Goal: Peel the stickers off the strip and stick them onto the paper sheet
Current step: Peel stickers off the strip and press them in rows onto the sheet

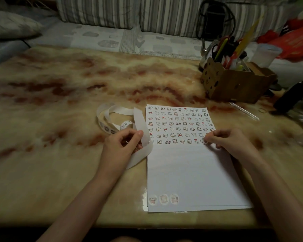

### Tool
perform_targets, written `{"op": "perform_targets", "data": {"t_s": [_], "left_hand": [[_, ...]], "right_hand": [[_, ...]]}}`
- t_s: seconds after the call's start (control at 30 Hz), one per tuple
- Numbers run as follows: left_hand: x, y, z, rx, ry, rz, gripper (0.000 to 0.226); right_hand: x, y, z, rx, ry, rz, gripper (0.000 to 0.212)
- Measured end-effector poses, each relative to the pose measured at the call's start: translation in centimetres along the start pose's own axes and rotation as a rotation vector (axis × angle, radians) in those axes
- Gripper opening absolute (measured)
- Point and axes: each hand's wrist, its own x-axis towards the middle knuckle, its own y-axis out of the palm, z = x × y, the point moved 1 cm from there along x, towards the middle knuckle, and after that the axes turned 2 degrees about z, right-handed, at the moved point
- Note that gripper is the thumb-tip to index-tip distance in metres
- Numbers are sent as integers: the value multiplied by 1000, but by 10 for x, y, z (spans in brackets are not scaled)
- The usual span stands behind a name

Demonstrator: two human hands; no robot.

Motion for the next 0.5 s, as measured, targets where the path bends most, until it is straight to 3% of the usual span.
{"op": "perform_targets", "data": {"t_s": [0.5], "left_hand": [[0,0,-1,16,11,4,20]], "right_hand": [[8,2,-12,13,-4,-12,10]]}}
